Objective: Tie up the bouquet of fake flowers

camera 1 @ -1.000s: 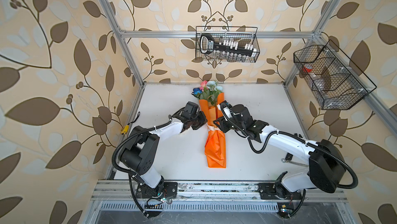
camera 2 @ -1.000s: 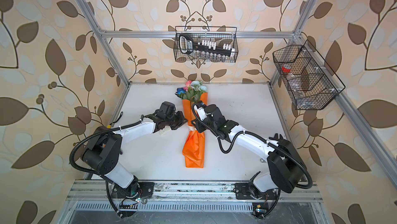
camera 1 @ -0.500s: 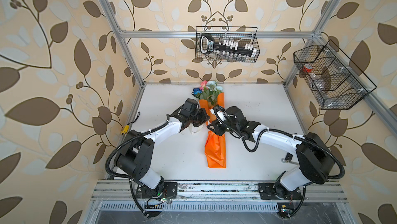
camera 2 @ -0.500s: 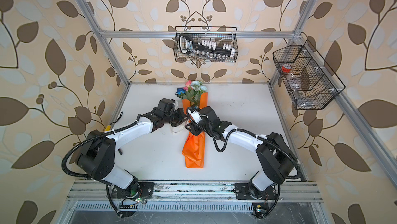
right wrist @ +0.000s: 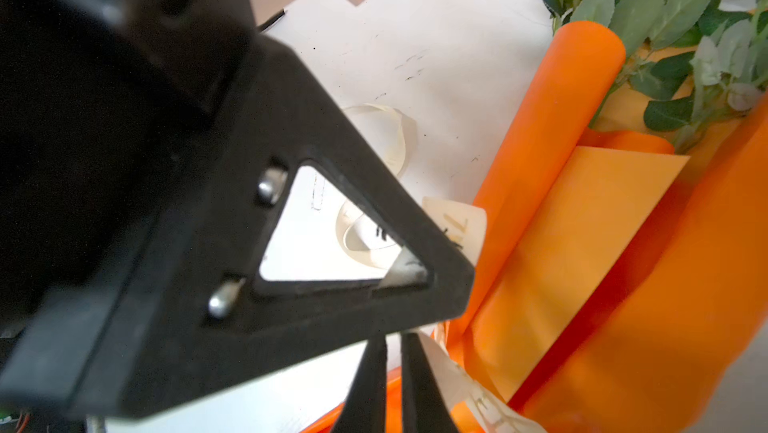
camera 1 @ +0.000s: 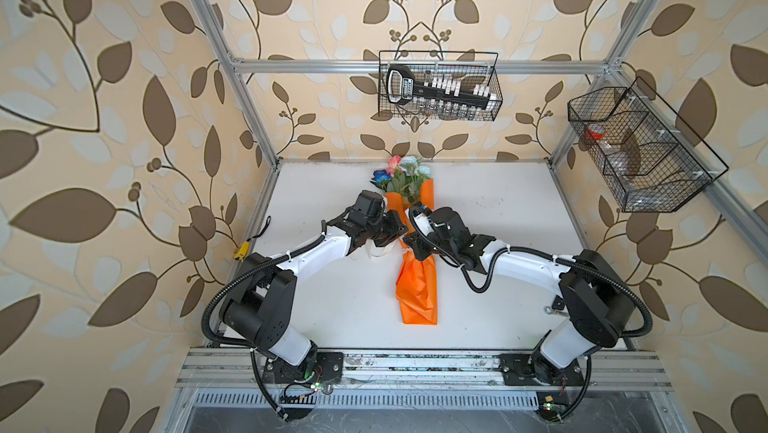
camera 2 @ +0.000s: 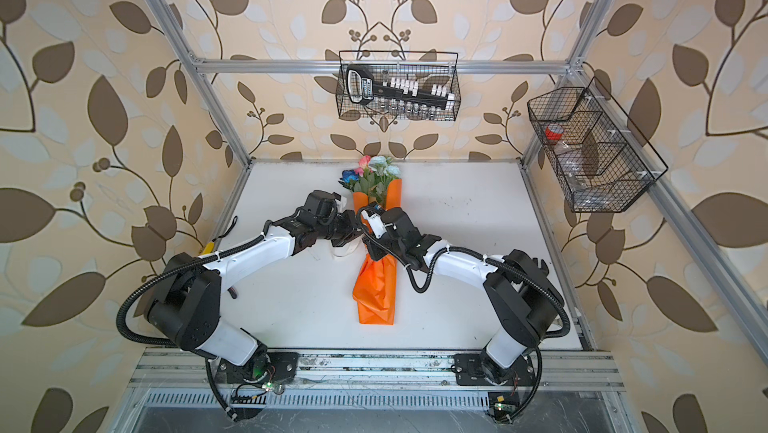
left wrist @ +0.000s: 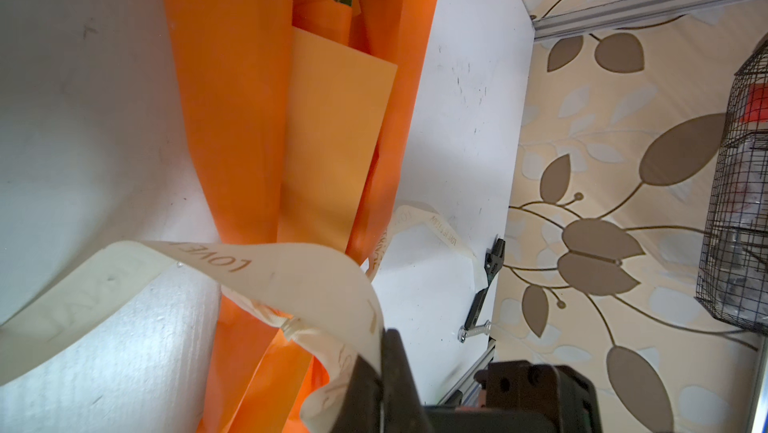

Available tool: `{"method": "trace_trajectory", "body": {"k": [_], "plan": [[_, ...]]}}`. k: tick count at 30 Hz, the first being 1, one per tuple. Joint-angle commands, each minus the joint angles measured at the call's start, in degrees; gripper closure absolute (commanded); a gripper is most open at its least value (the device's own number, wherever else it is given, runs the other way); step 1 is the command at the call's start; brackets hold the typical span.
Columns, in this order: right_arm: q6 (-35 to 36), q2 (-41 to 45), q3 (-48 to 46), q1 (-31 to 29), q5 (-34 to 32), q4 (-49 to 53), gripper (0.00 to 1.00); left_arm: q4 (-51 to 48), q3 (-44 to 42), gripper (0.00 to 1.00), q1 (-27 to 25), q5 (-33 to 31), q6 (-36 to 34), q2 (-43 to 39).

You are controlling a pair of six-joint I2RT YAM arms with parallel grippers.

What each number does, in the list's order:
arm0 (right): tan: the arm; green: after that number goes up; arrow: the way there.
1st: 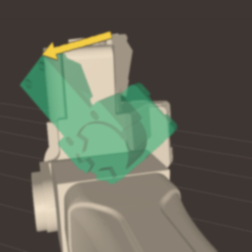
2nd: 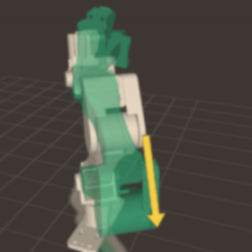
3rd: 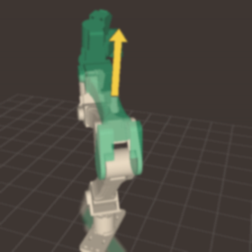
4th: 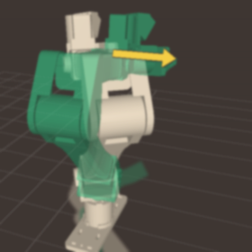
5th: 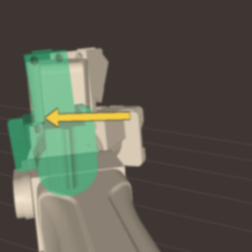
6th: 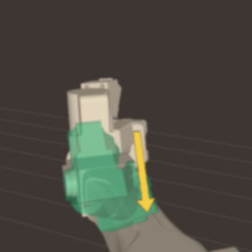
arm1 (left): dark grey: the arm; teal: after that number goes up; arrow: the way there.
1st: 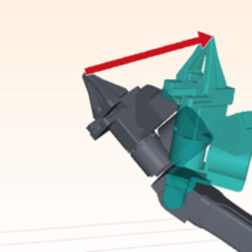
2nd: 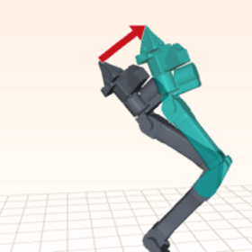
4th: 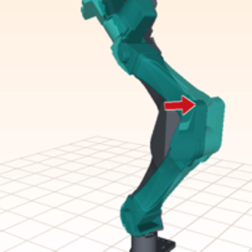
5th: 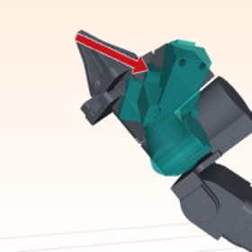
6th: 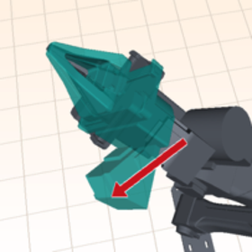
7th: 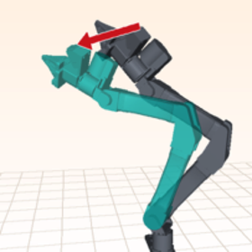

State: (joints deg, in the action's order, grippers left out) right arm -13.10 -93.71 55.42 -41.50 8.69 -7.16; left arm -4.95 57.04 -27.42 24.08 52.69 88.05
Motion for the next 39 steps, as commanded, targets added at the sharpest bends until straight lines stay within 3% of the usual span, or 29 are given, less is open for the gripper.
{"method": "trace_trajectory", "body": {"k": [1,5,11,13,16,18,21,25,30,34,39], "plan": [[-0.3,1.9,-0.3,-0.1,-1.4,-1.5,0.81,-0.7,1.7,1.00,-0.4,1.3,-1.1,-3.2],[0.8,4.8,-2.8,-0.1,-1.6,-3.2,0.66,-1.1,2.6,1.00,-0.3,2.5,-1.3,-4.1],[1.2,12.2,-5.8,0.3,-8.7,0.3,0.64,-5.2,4.7,1.00,-0.5,2.5,-6.3,-5.0],[-1.9,16.1,-7.9,1.6,-13.6,2.8,0.61,-6.1,5.3,1.00,-0.5,3.0,-8.1,-5.0],[-10.5,18.8,-7.9,10.8,-15.6,13.5,0.59,-7.1,6.4,1.00,-0.7,4.5,-9.8,-4.3],[-15.6,19.1,-7.4,16.9,-19.2,22.8,0.45,-7.7,6.8,1.00,-0.9,5.1,-10.4,-3.6],[-20.6,19.0,-8.2,25.9,-21.4,32.8,0.38,-8.2,7.1,1.00,-1.2,5.6,-10.9,-3.0],[-22.8,23.5,-14.6,35.9,-19.7,33.8,0.24,-9.6,7.9,1.00,-1.6,6.4,-12.3,-2.3],[-23.3,26.8,-20.7,47.2,-11.0,31.9,0.22,-9.3,7.5,1.00,-2.1,7.5,-13.0,-1.7],[-23.7,24.6,-22.4,51.7,-9.3,29.2,0.23,-8.7,6.9,1.00,-2.1,8.6,-13.2,-1.6],[-24.8,19.1,-21.1,52.3,-10.1,24.2,0.25,-8.7,6.9,1.00,-2.2,9.4,-13.7,-1.5]]}}
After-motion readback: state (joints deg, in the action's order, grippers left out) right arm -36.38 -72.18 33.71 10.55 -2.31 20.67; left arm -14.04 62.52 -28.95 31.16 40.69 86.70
